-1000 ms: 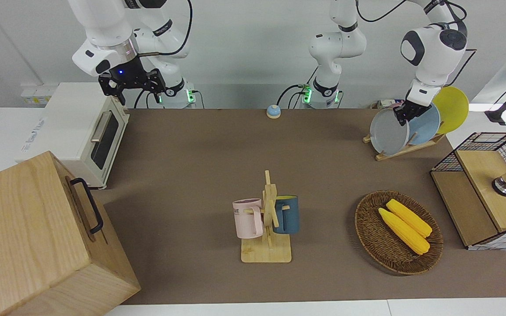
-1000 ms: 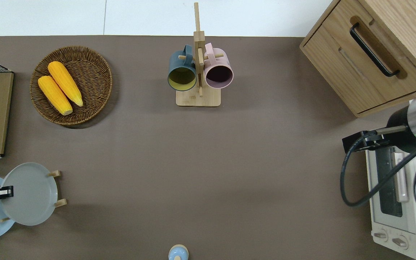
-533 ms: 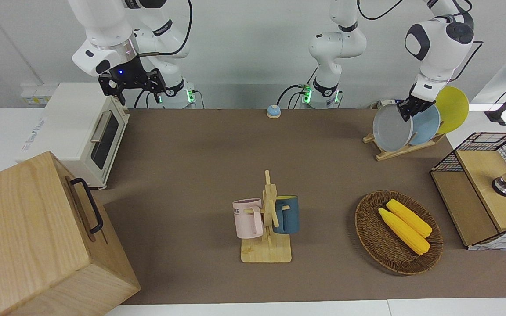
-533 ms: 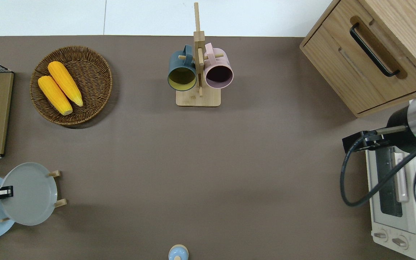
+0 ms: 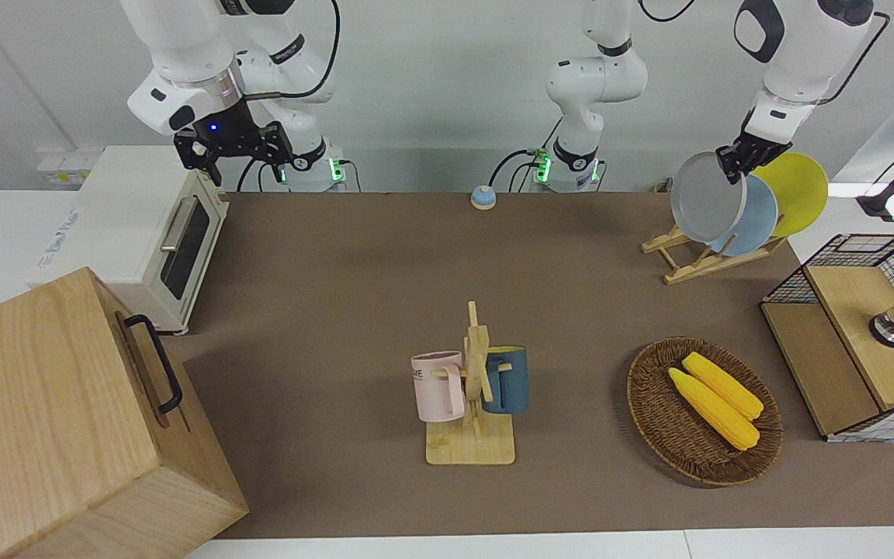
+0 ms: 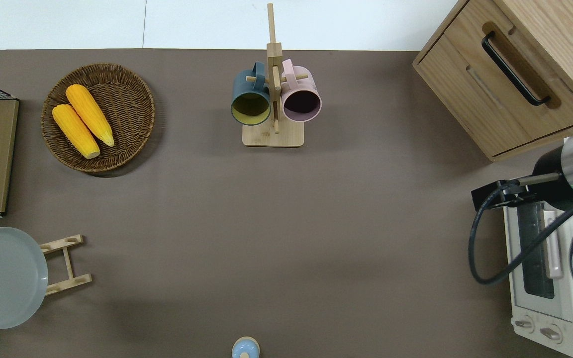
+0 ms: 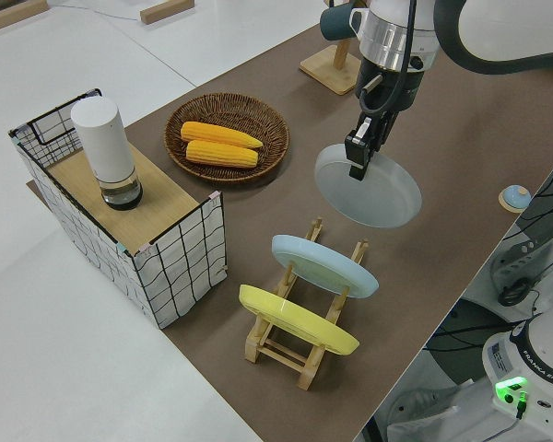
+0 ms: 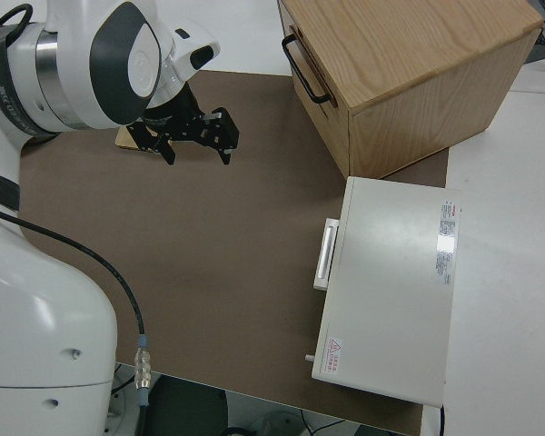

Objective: Pick gray plate from low plate rack and place it on table with left arm
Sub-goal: 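Lift the gray plate out of the rack with the left gripper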

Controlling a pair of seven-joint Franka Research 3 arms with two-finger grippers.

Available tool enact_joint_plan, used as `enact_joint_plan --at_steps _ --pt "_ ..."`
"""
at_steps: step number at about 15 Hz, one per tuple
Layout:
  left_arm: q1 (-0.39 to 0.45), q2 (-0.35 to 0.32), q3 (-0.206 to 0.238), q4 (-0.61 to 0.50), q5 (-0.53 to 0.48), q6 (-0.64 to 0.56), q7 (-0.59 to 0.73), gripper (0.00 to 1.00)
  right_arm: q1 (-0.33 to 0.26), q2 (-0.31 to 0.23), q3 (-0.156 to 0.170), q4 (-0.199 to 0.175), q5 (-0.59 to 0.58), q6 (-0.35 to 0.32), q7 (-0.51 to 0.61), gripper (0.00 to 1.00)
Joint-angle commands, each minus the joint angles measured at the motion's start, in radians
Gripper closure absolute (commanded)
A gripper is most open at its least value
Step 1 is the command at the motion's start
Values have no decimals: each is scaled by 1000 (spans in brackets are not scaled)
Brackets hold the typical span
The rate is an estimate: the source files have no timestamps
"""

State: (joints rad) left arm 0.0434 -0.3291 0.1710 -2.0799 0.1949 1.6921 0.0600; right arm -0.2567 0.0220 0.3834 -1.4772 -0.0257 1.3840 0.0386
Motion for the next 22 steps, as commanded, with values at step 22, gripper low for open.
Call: enact_joint_plan --at_steps 22 --pt "-123 205 -8 -190 -689 224 383 1000 -26 -2 22 8 -6 -13 12 17"
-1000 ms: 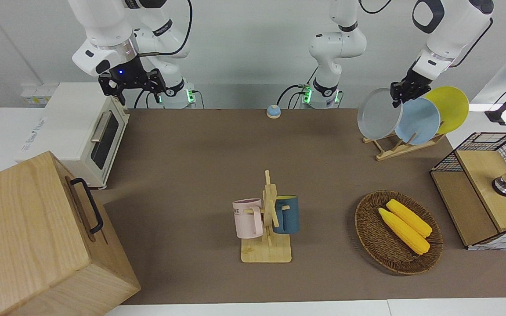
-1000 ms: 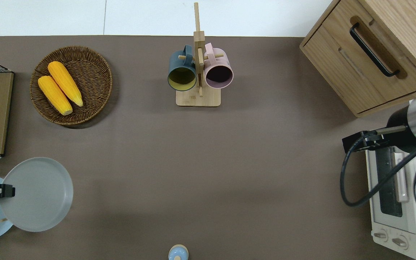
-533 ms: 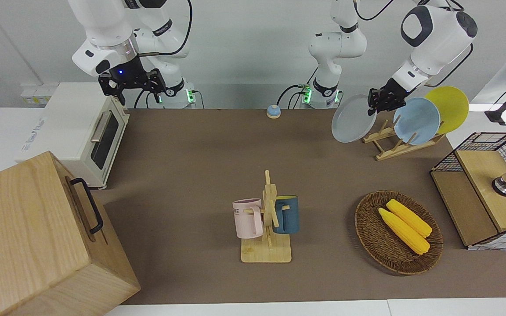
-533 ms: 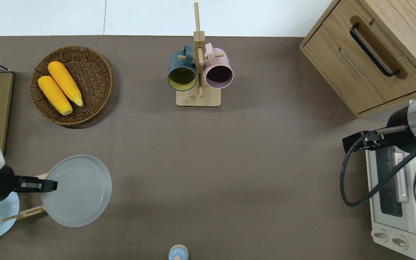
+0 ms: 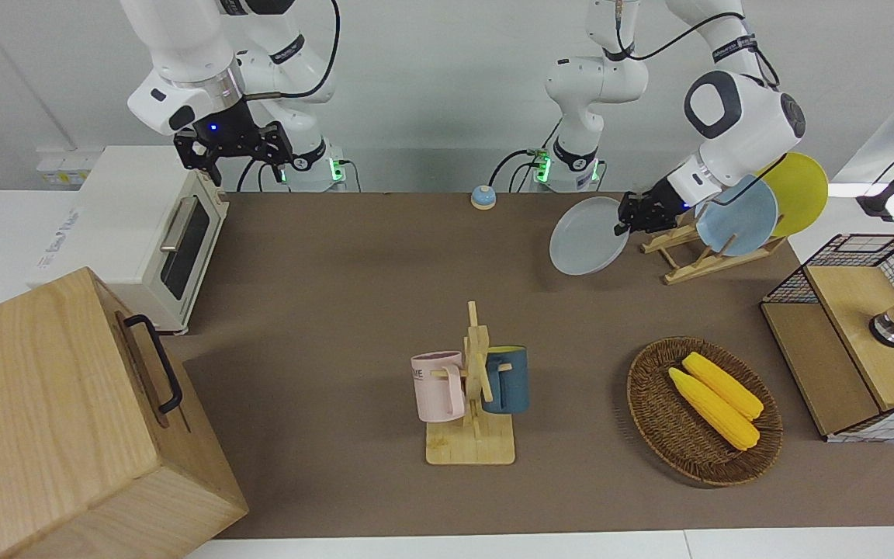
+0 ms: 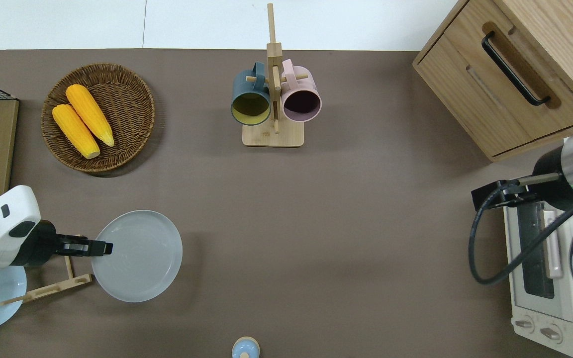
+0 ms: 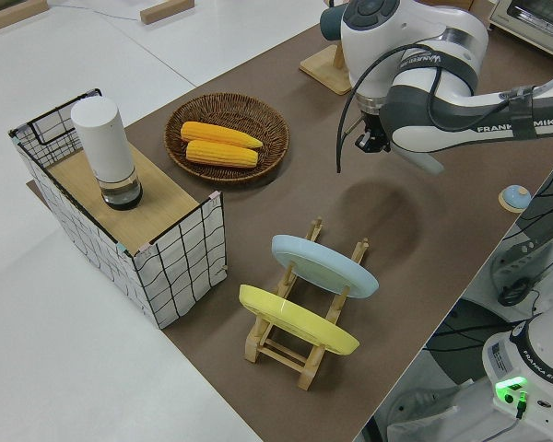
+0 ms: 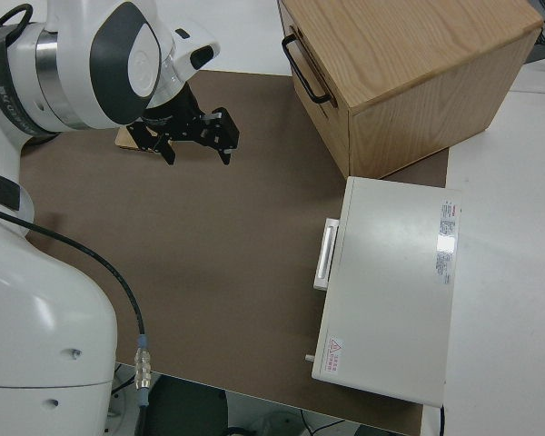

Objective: Pick gray plate from low plate rack and place it on table with left arm
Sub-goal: 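Lift the gray plate out of the rack with the left gripper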

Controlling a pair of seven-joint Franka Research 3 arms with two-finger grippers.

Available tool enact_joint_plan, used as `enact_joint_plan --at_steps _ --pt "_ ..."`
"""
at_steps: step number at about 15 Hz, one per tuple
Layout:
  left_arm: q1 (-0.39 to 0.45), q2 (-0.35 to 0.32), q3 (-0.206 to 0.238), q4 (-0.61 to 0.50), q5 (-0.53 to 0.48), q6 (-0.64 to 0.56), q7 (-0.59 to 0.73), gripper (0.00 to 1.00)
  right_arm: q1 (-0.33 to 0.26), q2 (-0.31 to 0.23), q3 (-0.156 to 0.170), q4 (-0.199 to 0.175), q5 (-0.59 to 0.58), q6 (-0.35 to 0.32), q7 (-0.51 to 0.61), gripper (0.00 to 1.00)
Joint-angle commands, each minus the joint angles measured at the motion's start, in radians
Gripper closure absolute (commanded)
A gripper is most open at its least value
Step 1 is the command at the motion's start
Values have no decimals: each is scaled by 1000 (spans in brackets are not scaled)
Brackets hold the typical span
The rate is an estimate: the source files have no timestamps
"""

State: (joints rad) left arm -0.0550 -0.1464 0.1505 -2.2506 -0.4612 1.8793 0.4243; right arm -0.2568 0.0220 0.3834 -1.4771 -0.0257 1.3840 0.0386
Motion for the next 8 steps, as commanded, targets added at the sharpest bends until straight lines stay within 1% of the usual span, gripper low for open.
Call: enact_joint_plan --at_steps 1,5,8 --pt "-29 33 14 -24 -33 44 24 1000 -25 -4 22 8 -6 -13 12 17" --pt "-22 85 15 -27 -36 55 99 1000 -25 -2 22 9 -6 -13 12 17" --pt "-17 106 18 -29 -51 55 132 1000 -25 -2 22 9 -6 -13 12 17"
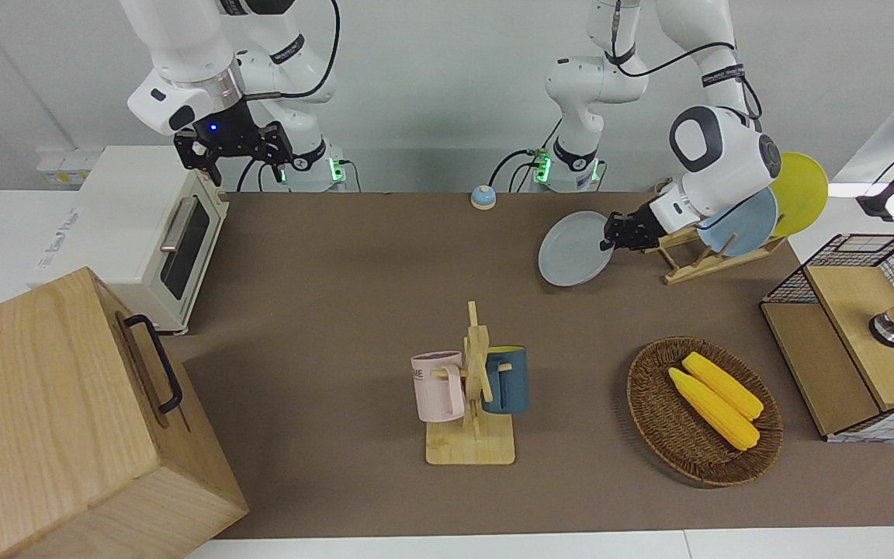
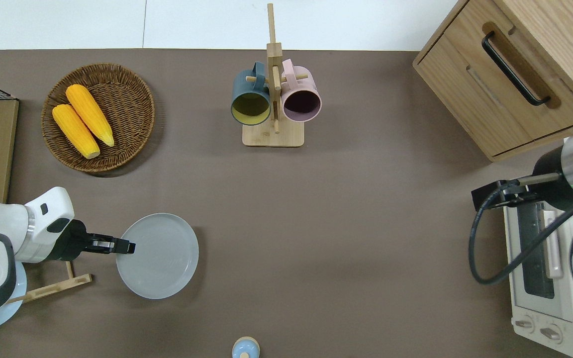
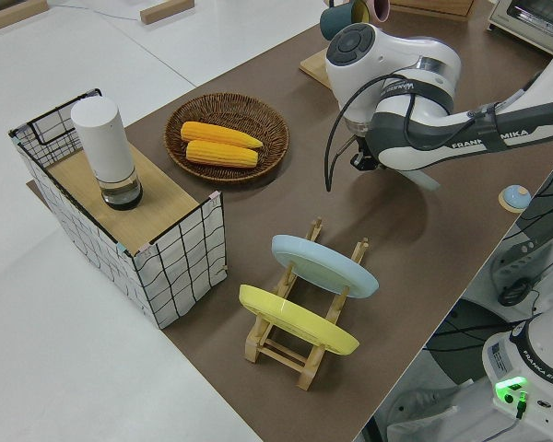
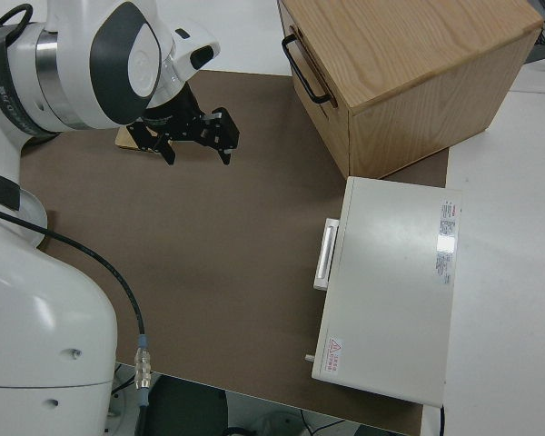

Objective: Pick gray plate from low plate rack and place it on table with left arm
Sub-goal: 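Lift the gray plate out of the rack with the left gripper, then lower the gray plate flat onto the table with the left gripper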

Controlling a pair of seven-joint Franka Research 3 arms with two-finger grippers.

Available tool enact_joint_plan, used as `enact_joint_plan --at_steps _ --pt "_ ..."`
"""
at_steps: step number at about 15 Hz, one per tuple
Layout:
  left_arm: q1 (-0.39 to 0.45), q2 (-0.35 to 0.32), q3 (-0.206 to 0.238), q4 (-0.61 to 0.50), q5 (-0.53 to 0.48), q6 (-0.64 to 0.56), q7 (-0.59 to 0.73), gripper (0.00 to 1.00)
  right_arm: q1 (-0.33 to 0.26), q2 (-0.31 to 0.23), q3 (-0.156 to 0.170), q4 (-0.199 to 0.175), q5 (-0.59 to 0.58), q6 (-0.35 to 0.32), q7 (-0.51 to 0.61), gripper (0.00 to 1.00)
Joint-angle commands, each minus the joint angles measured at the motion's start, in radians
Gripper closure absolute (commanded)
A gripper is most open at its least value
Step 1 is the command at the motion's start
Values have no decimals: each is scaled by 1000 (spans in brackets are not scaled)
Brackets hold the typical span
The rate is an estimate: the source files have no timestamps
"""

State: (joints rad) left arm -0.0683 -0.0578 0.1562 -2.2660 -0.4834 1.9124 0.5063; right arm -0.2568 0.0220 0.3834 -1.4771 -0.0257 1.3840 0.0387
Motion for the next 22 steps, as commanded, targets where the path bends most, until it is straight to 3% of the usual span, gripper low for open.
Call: enact_joint_plan --at_steps 1,2,3,5,6,8,17,22 --pt "-4 21 16 -14 -29 22 54 1000 -25 -2 22 8 -6 -13 12 17" --pt "-4 24 19 -14 -29 22 54 965 -25 -2 22 9 -6 -13 12 17" --pt "-4 24 19 -14 -29 22 54 801 -25 -4 22 8 -6 -14 12 17" --pt "-2 26 22 -12 -29 23 54 362 -25 -2 22 8 -6 -13 12 17" --pt "-2 27 23 -10 -27 25 54 213 -25 -2 22 9 -6 -13 12 17" --pt "-2 30 26 -7 -18 39 54 37 -25 -2 22 9 -6 -13 12 17" --pt "15 29 43 16 32 73 44 13 -25 -2 22 9 -6 -13 12 17" --pt "10 -7 37 95 205 51 -89 11 -25 -2 22 8 -6 -14 12 17"
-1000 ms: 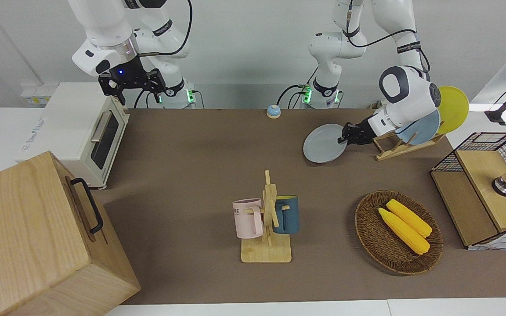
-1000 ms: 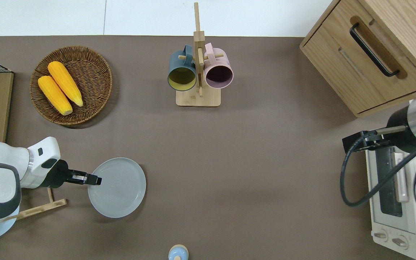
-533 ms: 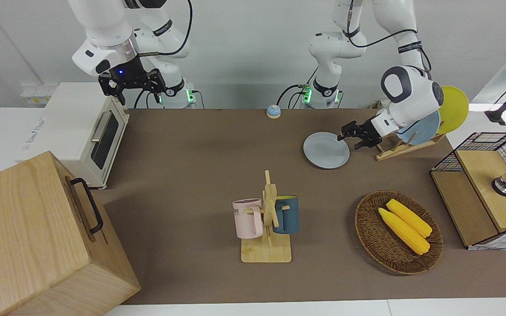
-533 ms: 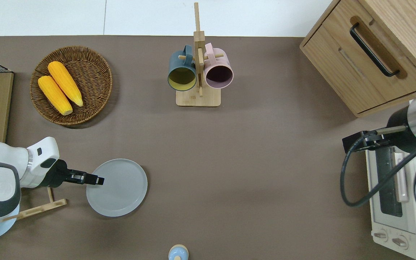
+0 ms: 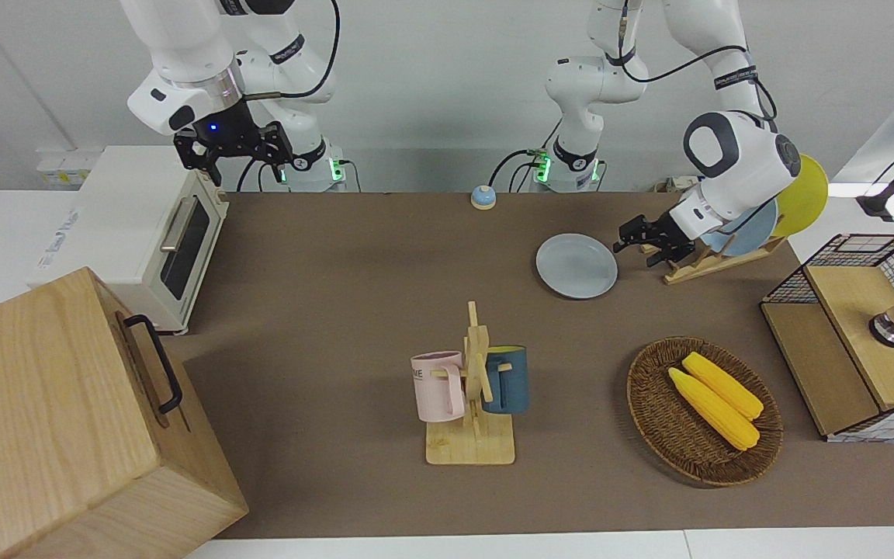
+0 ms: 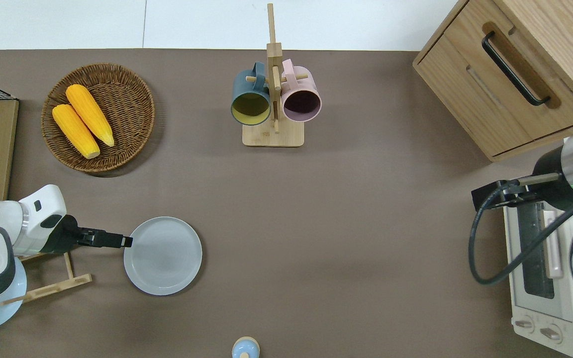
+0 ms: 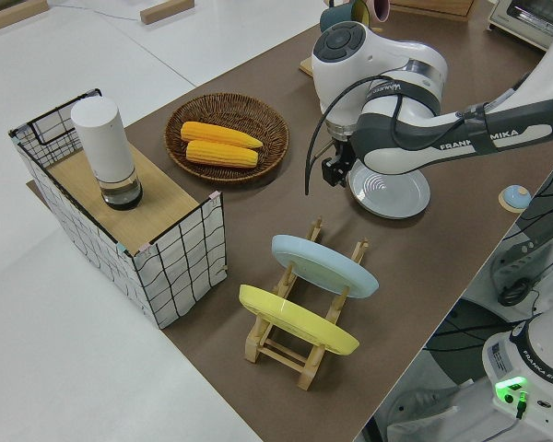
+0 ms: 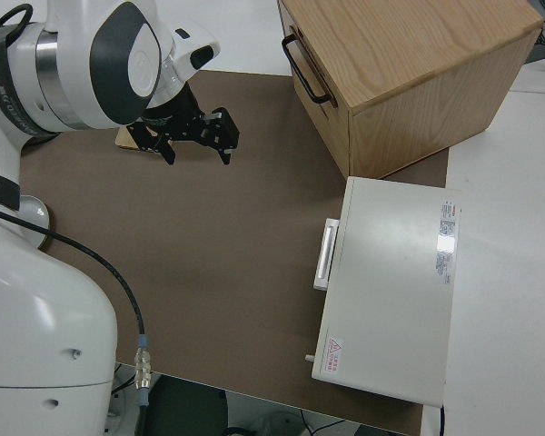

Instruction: Pick gray plate from low plate rack and place it on table with left arm

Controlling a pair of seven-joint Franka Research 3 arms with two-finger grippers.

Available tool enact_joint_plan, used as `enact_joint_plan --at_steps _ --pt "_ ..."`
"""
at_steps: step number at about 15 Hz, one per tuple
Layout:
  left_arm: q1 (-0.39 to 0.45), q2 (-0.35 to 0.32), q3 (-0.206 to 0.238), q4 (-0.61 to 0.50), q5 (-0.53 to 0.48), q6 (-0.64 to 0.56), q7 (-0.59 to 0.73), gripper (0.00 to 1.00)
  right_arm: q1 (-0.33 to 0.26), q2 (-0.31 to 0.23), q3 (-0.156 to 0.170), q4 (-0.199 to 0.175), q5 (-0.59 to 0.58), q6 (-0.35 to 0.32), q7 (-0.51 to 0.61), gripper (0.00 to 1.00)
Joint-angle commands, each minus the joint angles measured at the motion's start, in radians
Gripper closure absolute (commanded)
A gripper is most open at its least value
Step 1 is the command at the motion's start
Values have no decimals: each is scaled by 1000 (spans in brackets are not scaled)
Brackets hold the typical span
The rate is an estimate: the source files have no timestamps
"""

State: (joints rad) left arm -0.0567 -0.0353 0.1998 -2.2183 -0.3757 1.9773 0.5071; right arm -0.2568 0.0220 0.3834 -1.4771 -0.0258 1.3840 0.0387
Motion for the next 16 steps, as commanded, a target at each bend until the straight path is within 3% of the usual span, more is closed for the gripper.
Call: enact_joint_plan --at_steps 1,9,16 --pt "-2 -31 -14 74 125 -27 -119 11 -25 -2 22 9 -6 -14 12 17" --pt "-9 -31 -66 337 357 -221 -311 11 -25 -2 22 8 -6 -13 12 17" --pt "-12 -29 -77 512 415 -337 -325 9 -25 -2 22 9 -6 -13 12 17"
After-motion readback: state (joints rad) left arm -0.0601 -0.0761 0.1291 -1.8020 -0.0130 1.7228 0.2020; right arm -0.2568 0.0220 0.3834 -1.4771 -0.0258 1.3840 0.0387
